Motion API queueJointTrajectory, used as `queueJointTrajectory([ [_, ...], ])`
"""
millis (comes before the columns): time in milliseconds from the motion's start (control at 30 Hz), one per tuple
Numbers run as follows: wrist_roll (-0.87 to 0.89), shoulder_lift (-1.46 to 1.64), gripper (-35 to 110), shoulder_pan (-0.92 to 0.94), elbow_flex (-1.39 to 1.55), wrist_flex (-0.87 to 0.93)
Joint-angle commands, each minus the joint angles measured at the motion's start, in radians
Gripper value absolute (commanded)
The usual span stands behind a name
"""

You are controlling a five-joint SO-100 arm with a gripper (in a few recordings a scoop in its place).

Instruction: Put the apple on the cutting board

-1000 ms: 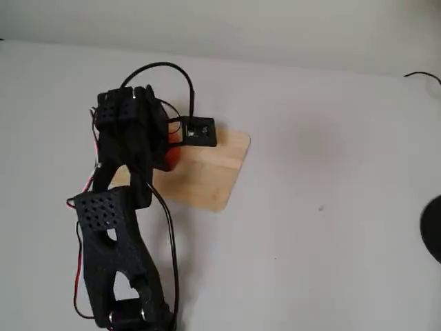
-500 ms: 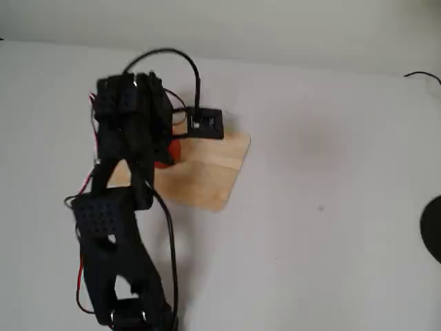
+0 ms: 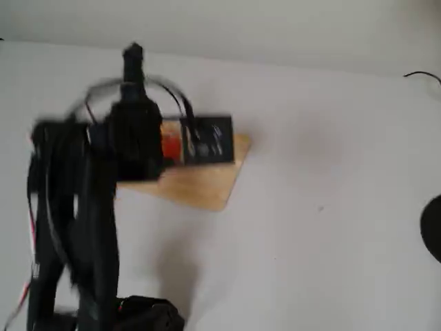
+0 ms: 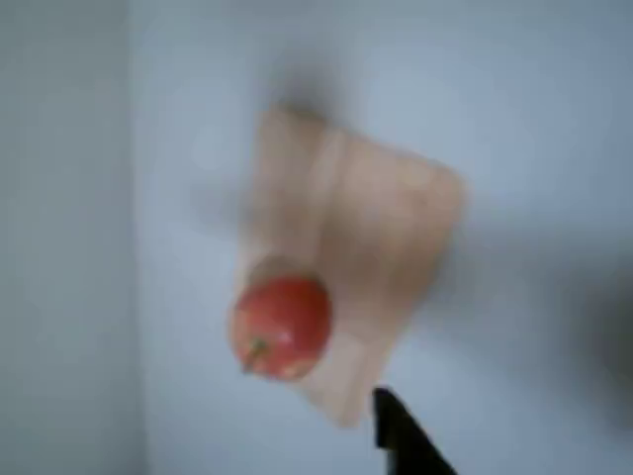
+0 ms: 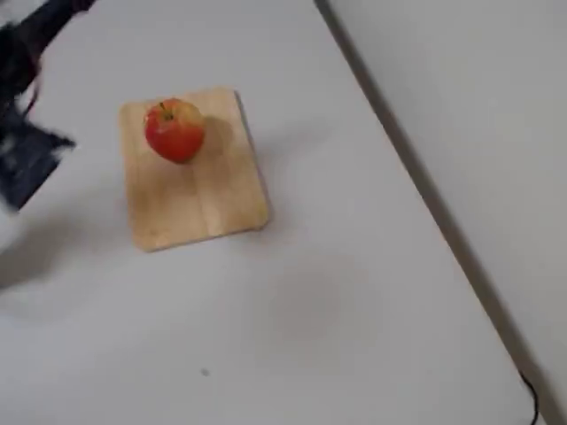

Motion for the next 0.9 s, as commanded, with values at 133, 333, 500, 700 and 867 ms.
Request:
queueJointTrajectory([
  [133, -0.041, 0.291, 51, 0.101, 0.463, -0.112],
  [333, -0.04, 0.535, 12, 0.15, 0.672, -0.1],
  [500, -0.104, 0.634, 0, 0.156, 0.778, -0.106],
  [700, -0.066, 0.683, 0, 0.17, 0.917, -0.143],
  [867, -0.064, 0.776, 0, 0.164, 0.985, -0.132],
])
